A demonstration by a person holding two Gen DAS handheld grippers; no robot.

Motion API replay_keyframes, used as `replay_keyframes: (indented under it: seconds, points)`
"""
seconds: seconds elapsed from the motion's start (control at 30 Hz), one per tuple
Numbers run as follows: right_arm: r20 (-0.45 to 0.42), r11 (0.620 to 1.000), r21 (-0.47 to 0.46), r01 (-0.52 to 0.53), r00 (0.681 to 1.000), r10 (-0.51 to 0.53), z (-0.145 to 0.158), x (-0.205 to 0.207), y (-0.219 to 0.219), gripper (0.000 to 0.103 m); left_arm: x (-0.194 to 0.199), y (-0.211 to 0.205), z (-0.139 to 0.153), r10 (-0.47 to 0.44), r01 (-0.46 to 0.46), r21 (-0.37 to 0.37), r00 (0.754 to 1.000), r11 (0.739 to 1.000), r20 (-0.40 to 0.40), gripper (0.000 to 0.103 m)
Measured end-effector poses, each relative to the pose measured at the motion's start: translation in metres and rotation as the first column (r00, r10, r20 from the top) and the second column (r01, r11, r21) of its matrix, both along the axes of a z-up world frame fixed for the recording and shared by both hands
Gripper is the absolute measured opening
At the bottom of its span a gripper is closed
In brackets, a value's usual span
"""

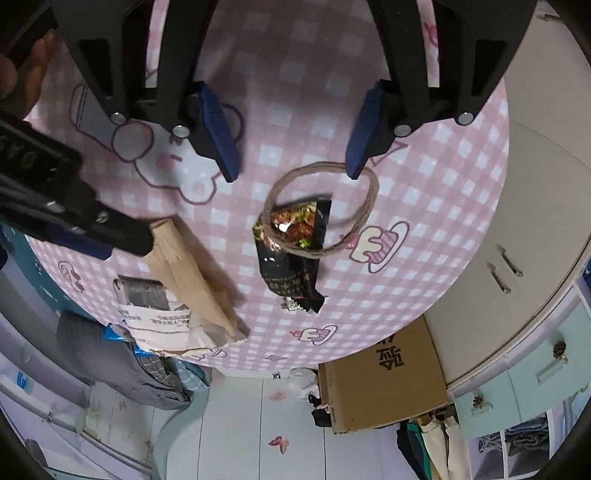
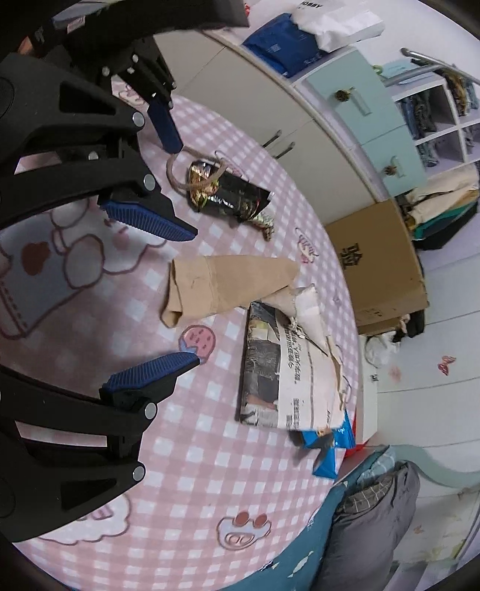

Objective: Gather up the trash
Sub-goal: 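Move both open tools back over the table, then grasp the brown paper bag with the right tool, then carry the brown paper bag to the wastebasket and open the right tool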

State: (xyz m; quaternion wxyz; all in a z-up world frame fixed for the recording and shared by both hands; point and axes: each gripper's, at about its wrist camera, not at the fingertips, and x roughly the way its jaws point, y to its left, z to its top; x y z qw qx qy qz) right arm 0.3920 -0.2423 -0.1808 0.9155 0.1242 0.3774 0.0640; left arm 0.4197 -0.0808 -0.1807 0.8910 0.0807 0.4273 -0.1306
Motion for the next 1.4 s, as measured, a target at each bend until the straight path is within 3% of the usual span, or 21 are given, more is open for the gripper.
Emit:
replay_keyframes:
  seconds: [0.1,0.17,0.2,0.23,0.27,0.4,0.73,0.8,0.87,0.9,1.23,1.3,1.4]
  points:
    - [-0.041,1.0,-0.008,-0.028,0.999,0.027,-0.007,0.012,0.005,0.062,0.002,0.0,0.001,-0.005,0.005,0.001,1.0,1.0,0.009,0.045]
    - [-0.056,0.999,-0.003,-0.043,0.997,0.043,-0.009,0.017,0.008,0.061,0.003,0.003,0.002,0.013,-0.013,0.001,1.0,1.0,0.016,0.017]
    - [-0.056,0.999,-0.018,-0.049,0.997,0.048,-0.009,0.017,0.01,0.059,0.005,0.004,0.002,0.024,-0.024,0.002,1.0,1.0,0.017,0.013]
    - [-0.064,0.998,-0.03,-0.052,0.997,0.05,-0.009,0.018,0.012,0.054,0.007,0.007,0.002,0.045,-0.045,-0.004,0.999,0.999,0.016,0.005]
    - [-0.063,0.998,-0.044,-0.05,0.997,0.047,-0.009,0.018,0.013,0.039,0.008,0.01,0.002,0.058,-0.058,-0.01,0.998,0.998,0.013,0.0]
    - [-0.069,0.998,-0.043,-0.056,0.996,0.053,-0.009,0.02,0.014,0.011,0.006,0.022,0.002,0.088,-0.088,-0.066,0.996,0.994,0.0,0.0]
    - [0.051,0.995,0.007,-0.1,0.994,0.099,0.014,-0.014,0.023,0.007,-0.006,0.053,0.023,0.166,-0.157,-0.24,0.986,0.958,0.019,0.003]
    - [0.068,0.995,0.009,-0.104,0.992,0.103,0.019,-0.019,0.024,0.007,-0.005,0.05,0.025,0.157,-0.149,-0.256,0.988,0.955,0.011,0.011]
    - [0.074,0.994,0.013,-0.108,0.992,0.106,0.021,-0.02,0.023,0.007,-0.001,0.044,0.027,0.147,-0.141,-0.275,0.989,0.951,-0.001,0.045]
    - [0.075,0.994,0.013,-0.104,0.992,0.103,0.021,-0.02,0.022,0.007,-0.001,0.04,0.029,0.148,-0.138,-0.283,0.989,0.949,0.015,0.046]
    - [0.06,0.995,0.037,-0.091,0.994,0.089,0.012,-0.012,0.001,0.007,0.027,-0.004,0.024,0.142,-0.141,-0.273,0.99,0.952,-0.017,0.046]
    - [0.055,0.994,0.045,-0.096,0.994,0.093,0.01,-0.01,0.0,0.007,0.031,-0.007,0.021,0.144,-0.145,-0.273,0.989,0.951,-0.022,0.042]
    - [0.051,0.993,0.056,-0.107,0.993,0.104,0.007,-0.007,-0.001,0.007,0.036,-0.009,0.016,0.164,-0.168,-0.249,0.986,0.954,-0.039,0.024]
